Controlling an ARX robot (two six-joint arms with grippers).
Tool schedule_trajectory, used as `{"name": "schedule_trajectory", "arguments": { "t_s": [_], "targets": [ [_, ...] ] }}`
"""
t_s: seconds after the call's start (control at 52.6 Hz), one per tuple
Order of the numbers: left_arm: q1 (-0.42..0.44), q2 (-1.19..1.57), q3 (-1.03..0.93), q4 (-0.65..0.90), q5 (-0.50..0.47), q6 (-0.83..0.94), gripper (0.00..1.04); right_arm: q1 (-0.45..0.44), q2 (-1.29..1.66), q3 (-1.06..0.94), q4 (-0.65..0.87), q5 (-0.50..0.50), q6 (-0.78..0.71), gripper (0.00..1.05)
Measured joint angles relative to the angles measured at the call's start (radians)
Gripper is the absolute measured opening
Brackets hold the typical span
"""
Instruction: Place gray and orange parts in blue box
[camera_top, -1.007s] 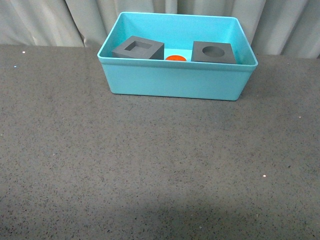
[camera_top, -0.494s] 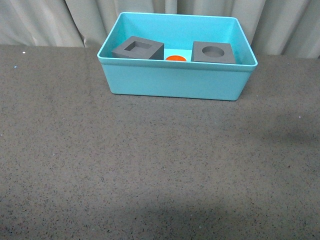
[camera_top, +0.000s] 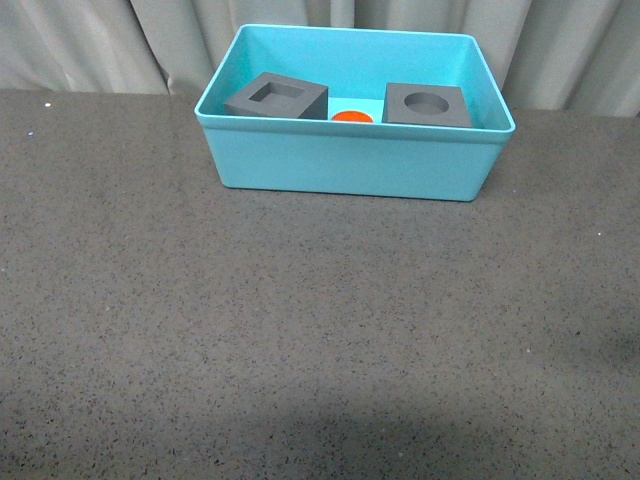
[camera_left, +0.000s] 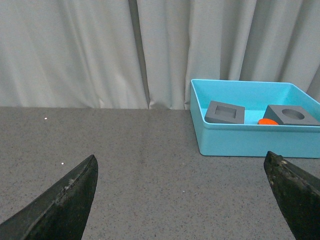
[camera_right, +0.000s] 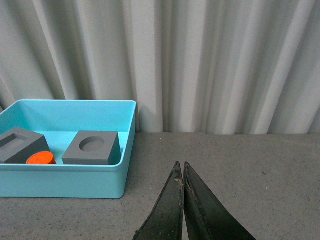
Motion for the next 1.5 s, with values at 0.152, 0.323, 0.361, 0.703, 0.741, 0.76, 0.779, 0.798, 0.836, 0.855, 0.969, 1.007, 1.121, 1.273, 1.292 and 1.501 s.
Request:
{"name": "schedule_trajectory", "arguments": {
  "t_s": [0.152,0.323,0.361,0.703,0.741,0.76,0.779,0.798,0.836,0.855,0.969,1.007,1.121,1.273,1.292,1.501],
  "targets": [
    [0.000,0.000,0.000,0.000,0.000,0.000,0.98,-0.028,-0.104,-0.048,-0.057,-0.029,-0.001,0.00],
    [0.000,0.000,0.000,0.000,-0.001,0.000,0.98,-0.117,-0.192,-0.122,-0.071,-0.111,-0.001,0.00],
    [0.000,0.000,0.000,0.000,0.000,0.000,0.98,-0.119,-0.226,-0.133,-0.102,-0.116,-0.001,0.00],
    [0.000,0.000,0.000,0.000,0.000,0.000,0.98,-0.119,-0.473,-0.147,-0.318,-0.119,-0.001,0.00],
    [0.000,0.000,0.000,0.000,0.000,0.000,0.98,-0.119,-0.505,-0.147,-0.347,-0.119,-0.001,0.00],
    [0.000,0.000,0.000,0.000,0.000,0.000,0.98,-0.119,-0.513,-0.147,-0.355,-0.119,-0.001,0.00],
    [0.000,0.000,0.000,0.000,0.000,0.000,0.98,-0.119,-0.529,-0.147,-0.369,-0.119,-0.001,0.00],
    [0.000,0.000,0.000,0.000,0.000,0.000,0.98,-0.119,-0.546,-0.147,-0.386,-0.119,-0.001,0.00],
    [0.000,0.000,0.000,0.000,0.000,0.000,0.98,-0.119,-0.575,-0.148,-0.413,-0.119,-0.001,0.00],
    [0.000,0.000,0.000,0.000,0.000,0.000,0.98,-0.119,-0.585,-0.148,-0.422,-0.119,-0.001,0.00],
    [0.000,0.000,0.000,0.000,0.000,0.000,0.98,-0.119,-0.638,-0.148,-0.471,-0.119,-0.001,0.00],
    [0.000,0.000,0.000,0.000,0.000,0.000,0.98,-0.119,-0.659,-0.148,-0.492,-0.119,-0.001,0.00],
    [0.000,0.000,0.000,0.000,0.000,0.000,0.98,-0.119,-0.715,-0.148,-0.547,-0.119,-0.001,0.00],
    [0.000,0.000,0.000,0.000,0.000,0.000,0.98,-0.119,-0.769,-0.148,-0.600,-0.119,-0.001,0.00],
    [0.000,0.000,0.000,0.000,0.000,0.000,0.98,-0.119,-0.771,-0.148,-0.602,-0.119,-0.001,0.00],
    [0.000,0.000,0.000,0.000,0.000,0.000,0.98,-0.119,-0.834,-0.148,-0.665,-0.119,-0.001,0.00]
  ]
}}
